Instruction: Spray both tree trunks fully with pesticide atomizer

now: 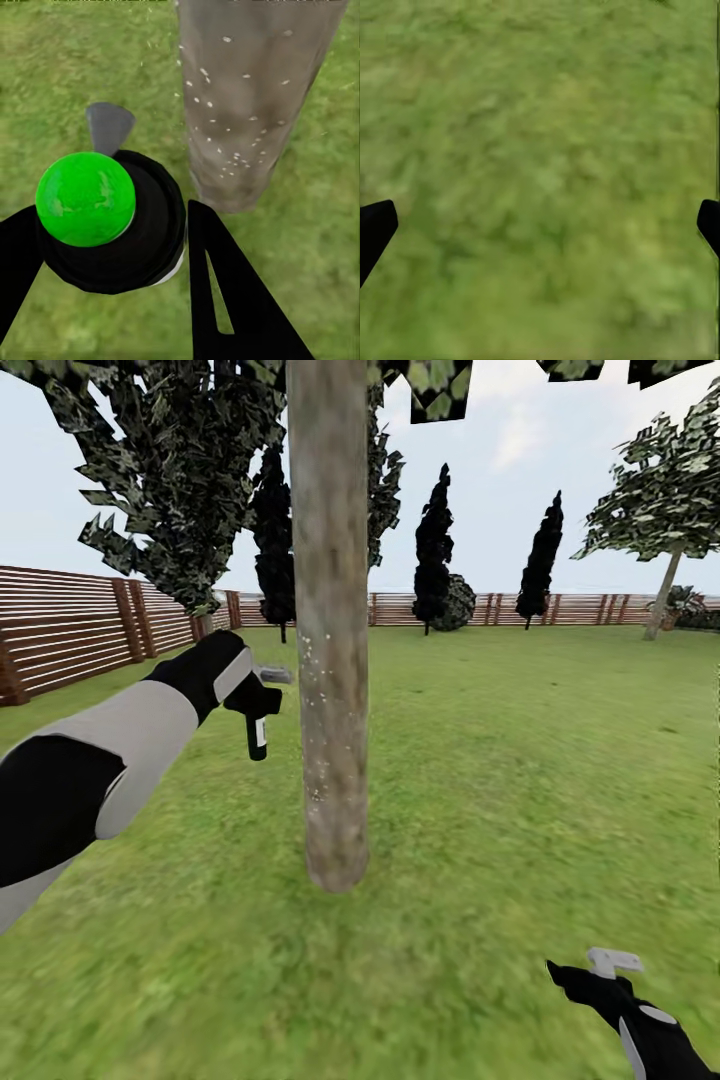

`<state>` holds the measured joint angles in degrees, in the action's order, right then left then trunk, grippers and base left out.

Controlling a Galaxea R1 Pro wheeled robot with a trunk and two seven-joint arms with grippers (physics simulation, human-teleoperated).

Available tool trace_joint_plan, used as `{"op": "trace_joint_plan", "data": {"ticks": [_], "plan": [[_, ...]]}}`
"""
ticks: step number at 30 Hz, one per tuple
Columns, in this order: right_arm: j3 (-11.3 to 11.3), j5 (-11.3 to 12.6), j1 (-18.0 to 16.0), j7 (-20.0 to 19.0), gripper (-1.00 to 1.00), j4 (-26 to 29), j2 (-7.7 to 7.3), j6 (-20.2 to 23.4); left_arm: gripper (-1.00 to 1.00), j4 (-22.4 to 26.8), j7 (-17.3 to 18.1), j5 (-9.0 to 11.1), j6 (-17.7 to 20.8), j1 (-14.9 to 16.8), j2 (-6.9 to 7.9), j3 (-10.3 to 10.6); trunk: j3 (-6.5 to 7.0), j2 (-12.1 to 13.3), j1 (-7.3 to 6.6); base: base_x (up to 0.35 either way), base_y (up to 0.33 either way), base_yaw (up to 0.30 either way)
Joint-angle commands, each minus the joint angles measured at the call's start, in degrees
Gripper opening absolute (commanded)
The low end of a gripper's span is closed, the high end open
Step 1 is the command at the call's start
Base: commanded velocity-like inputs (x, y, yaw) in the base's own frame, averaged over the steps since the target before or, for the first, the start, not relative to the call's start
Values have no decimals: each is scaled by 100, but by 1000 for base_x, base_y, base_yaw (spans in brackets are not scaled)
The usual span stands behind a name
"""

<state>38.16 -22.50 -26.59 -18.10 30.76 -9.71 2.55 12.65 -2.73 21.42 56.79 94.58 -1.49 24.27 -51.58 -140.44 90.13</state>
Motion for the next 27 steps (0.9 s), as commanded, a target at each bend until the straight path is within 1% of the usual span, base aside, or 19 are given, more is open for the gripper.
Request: {"op": "trace_joint_plan", "data": {"ticks": [1, 8, 21, 23, 27], "plan": [[-1, -1, 2, 0, 100, 0, -2, -1, -100, 0, 0, 29, -1, -1, -1, -10, 0, 1, 1, 0, -270, 2], [7, 0, 2, -1, 100, 0, -3, 0, -100, -148, 8, 29, -6, -1, -1, -10, 0, 1, 1, 0, -306, 22], [7, -2, 0, 1, 100, 0, 3, 0, -100, -158, 9, 26, -8, -62, -9, -10, 0, 1, 1, 0, -313, 248], [6, -2, 0, 1, 100, 0, 3, 0, -100, -151, 9, 22, -9, -62, -13, -10, 0, 1, 1, 0, -319, 103], [6, -2, 2, -1, 100, 0, -1, 0, -100, -129, 9, 20, -10, -62, -72, -10, 0, 1, 1, 17, -320, 10]]}}
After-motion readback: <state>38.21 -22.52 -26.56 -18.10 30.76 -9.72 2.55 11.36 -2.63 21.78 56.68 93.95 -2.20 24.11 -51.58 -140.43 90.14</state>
